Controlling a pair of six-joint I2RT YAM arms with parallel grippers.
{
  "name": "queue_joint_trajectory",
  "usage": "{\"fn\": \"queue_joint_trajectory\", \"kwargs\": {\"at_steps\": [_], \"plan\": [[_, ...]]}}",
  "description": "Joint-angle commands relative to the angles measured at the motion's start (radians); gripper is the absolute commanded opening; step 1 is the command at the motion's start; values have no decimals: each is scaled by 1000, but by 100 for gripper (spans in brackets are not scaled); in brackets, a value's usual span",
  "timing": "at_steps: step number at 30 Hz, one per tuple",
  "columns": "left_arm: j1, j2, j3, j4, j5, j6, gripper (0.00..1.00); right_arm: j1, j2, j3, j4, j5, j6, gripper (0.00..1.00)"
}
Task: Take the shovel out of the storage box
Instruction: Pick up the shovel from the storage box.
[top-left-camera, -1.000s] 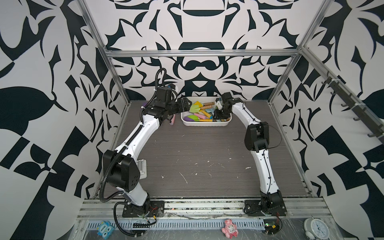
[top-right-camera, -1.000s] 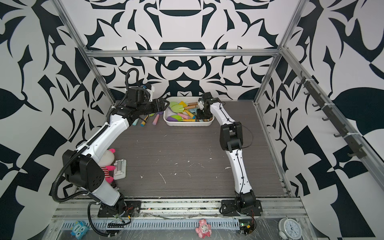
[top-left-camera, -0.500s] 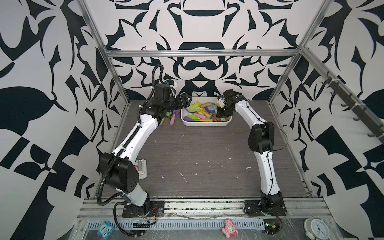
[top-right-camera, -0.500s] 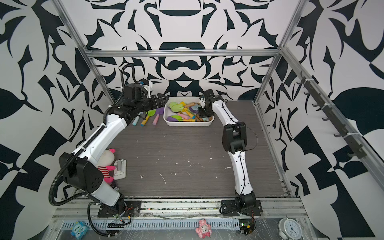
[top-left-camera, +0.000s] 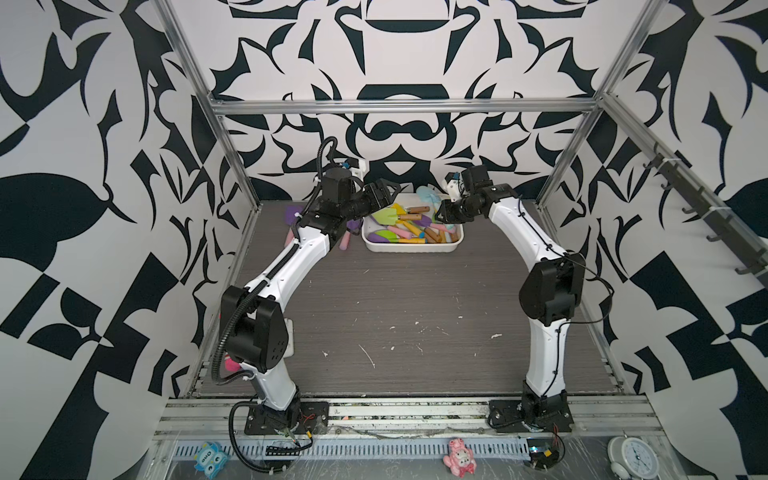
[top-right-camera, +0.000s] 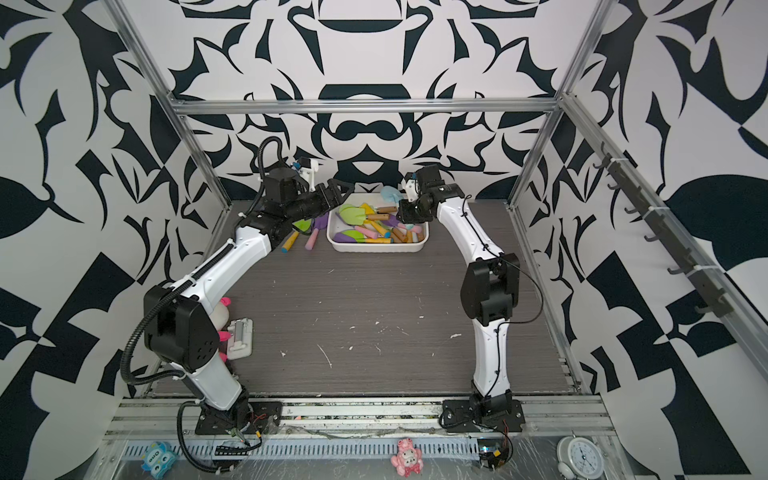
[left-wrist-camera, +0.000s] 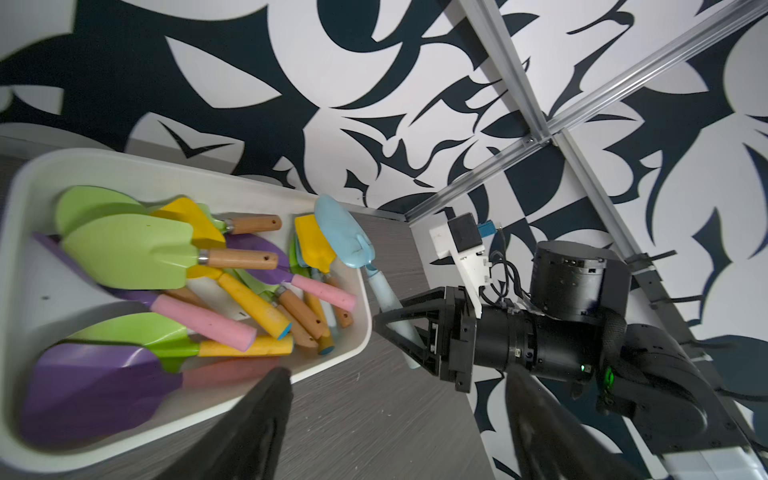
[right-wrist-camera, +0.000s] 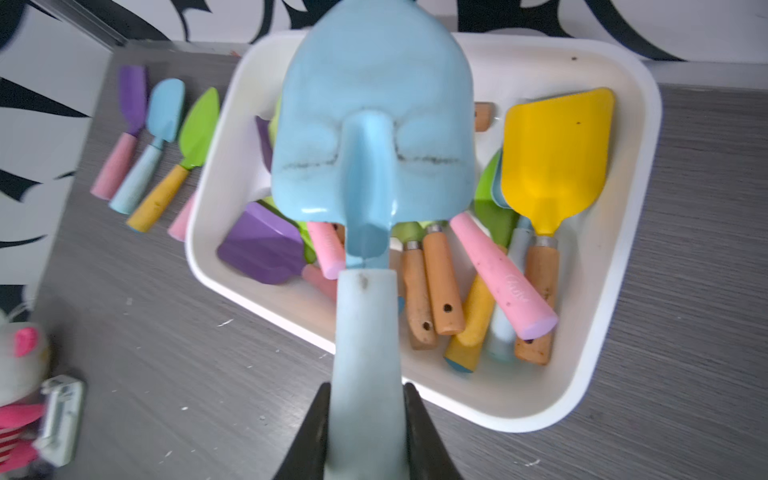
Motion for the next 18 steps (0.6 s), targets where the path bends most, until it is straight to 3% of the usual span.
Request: {"fn": "queue_joint_trajectory", "kwargs": {"at_steps": [1, 8, 18], "plan": [[-38, 49, -35, 257, 41, -136, 84, 1, -116, -39, 214, -182, 124, 1], [-79, 132, -40, 484, 46, -222, 84, 5, -210, -156, 474, -356, 315, 1], [-77, 199, -22, 673, 78, -283, 84, 22, -299, -268, 661, -459, 419, 1]]}}
